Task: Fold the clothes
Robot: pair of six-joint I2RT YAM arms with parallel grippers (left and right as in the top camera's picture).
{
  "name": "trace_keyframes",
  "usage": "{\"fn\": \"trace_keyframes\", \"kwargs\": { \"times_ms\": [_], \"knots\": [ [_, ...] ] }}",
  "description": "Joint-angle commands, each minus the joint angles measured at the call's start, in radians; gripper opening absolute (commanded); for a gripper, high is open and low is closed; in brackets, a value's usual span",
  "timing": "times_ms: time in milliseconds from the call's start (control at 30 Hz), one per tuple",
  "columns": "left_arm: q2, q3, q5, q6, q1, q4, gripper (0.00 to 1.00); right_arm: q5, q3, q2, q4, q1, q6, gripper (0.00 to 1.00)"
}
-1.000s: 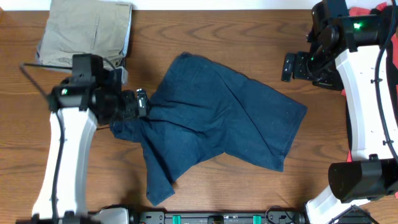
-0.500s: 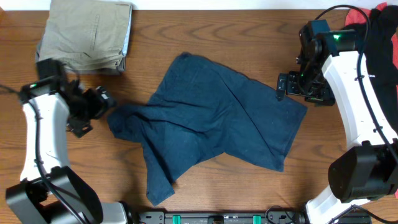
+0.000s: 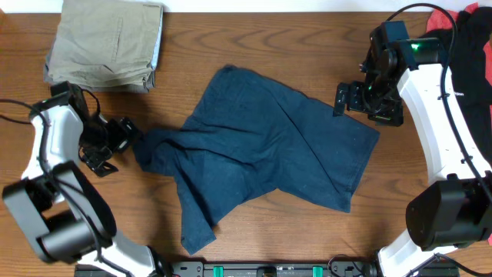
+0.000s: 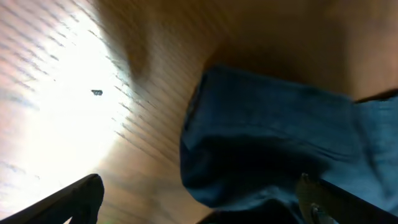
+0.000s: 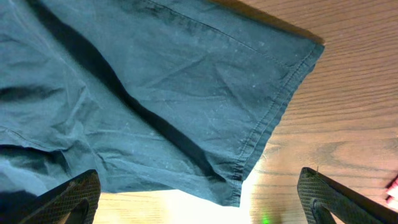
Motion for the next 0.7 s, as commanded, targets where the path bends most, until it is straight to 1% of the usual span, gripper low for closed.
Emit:
{"fn": "trace_keyframes", "kwargs": {
  "times_ms": [0, 133, 233, 367, 667],
  "knots": [
    [0.047, 0.007, -0.022, 0.064, -0.014, -0.005, 0.97, -0.015, -0.003, -0.005, 0.005, 0.018, -0.020, 0.99],
    [0.080, 0.007, -0.123, 0.063, -0.037, -0.008, 0.97, -0.015, -0.003, -0.005, 0.011, 0.019, -0.020, 0.99],
    [0.091, 0.007, -0.163, 0.057, -0.066, 0.000, 0.96, -0.015, -0.003, -0.005, 0.014, 0.019, -0.020, 0.99],
    [0.092, 0.007, -0.253, 0.014, -0.096, 0.011, 0.93, -0.015, -0.003, -0.005, 0.015, 0.019, -0.028, 0.99],
    [0.093, -0.014, -0.249, 0.011, -0.104, 0.029, 0.89, -0.015, -0.004, -0.005, 0.015, 0.019, -0.038, 0.99]
  ]
}}
